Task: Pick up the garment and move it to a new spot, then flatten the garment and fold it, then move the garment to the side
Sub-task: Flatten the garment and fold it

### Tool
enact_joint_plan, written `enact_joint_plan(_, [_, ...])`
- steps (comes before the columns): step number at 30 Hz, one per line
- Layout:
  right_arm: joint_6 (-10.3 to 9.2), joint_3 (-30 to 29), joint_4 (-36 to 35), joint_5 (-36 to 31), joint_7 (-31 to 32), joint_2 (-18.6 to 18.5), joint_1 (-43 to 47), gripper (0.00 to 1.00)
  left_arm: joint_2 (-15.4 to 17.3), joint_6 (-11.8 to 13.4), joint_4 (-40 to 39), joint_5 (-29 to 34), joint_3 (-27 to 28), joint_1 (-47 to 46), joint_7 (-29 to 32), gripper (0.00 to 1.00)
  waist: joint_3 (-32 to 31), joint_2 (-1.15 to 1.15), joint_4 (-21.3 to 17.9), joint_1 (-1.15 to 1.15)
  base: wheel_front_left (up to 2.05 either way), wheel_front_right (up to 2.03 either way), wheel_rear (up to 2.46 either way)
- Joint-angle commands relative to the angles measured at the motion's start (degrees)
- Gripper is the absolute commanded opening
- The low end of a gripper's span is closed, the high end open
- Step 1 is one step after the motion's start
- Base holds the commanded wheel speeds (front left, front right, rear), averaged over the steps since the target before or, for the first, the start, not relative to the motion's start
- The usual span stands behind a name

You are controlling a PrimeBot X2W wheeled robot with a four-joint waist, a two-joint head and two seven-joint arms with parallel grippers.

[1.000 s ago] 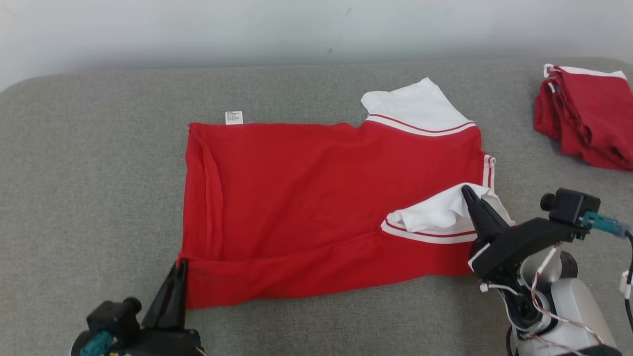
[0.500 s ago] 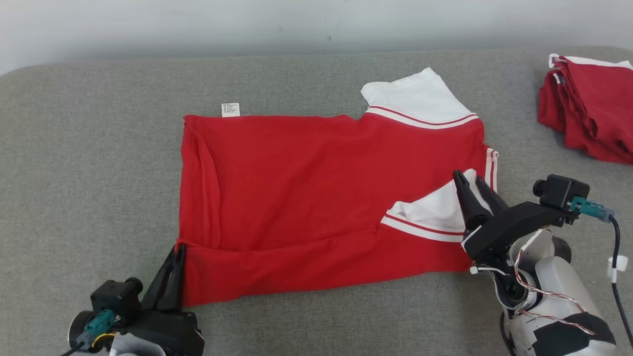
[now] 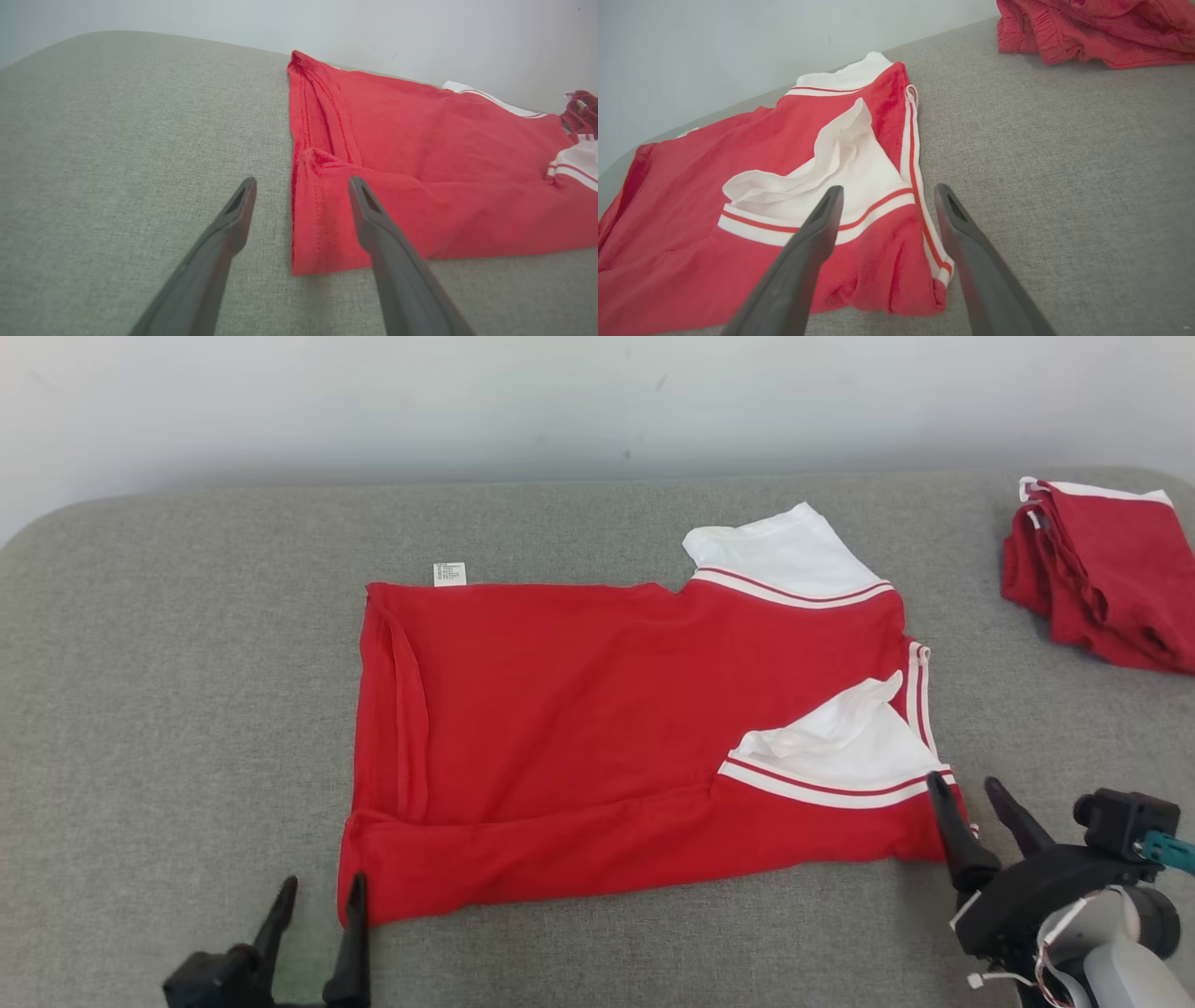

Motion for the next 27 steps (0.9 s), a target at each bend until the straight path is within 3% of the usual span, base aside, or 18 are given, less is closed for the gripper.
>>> enact_joint_plan(1, [-0.12, -0.26, -0.33, -0.44, -0.28, -0.9, 0.7, 1.0, -0.38, -0.09, 0.37, 0.87, 0.04, 0.76, -0.15, 1.0, 0.16, 0.0, -0.09, 0.01, 0.0, 0.0, 0.0])
enact_joint_plan(12, [-0.12, 0.24, 1.9, -3.13, -0.05, 0.05, 1.21, 1.0, -0.83, -0.48, 6.68, 1.18, -0.65, -2.32, -0.17, 1.0, 2.85, 0.0, -0.72, 0.01, 0.0, 0.0, 0.0])
enact_joint_plan(13, [-0.12, 0.92, 2.74, -4.03, 0.06, -0.06, 1.06, 0.69, -1.12, -0.58, 8.36, 0.57, -0.48, -3.08, -0.16, 1.0, 2.97, 0.0, -0.75, 0.01, 0.0, 0.0, 0.0])
enact_joint_plan(14, [-0.12, 1.3, 2.98, -4.35, -0.17, -0.07, 0.96, 0.0, -1.24, -0.65, 8.94, 0.21, -0.55, -3.6, -0.16, 0.49, 2.97, 0.0, -0.76, 0.01, 0.0, 0.0, 0.0])
enact_joint_plan(15, [-0.12, 1.6, 3.27, -4.41, -0.49, 0.0, 0.9, 0.0, -1.18, -0.75, 10.1, -0.04, -1.12, -3.92, -0.06, 0.0, 2.9, 0.0, -0.79, 0.01, 0.0, 0.0, 0.0])
enact_joint_plan(27, [-0.12, 0.85, 2.82, -2.18, -3.48, -0.13, 5.17, 0.0, -0.47, -0.87, 11.98, -1.69, -3.19, -1.53, -0.12, 0.0, -1.86, 0.0, -0.08, 0.01, 0.0, 0.0, 0.0])
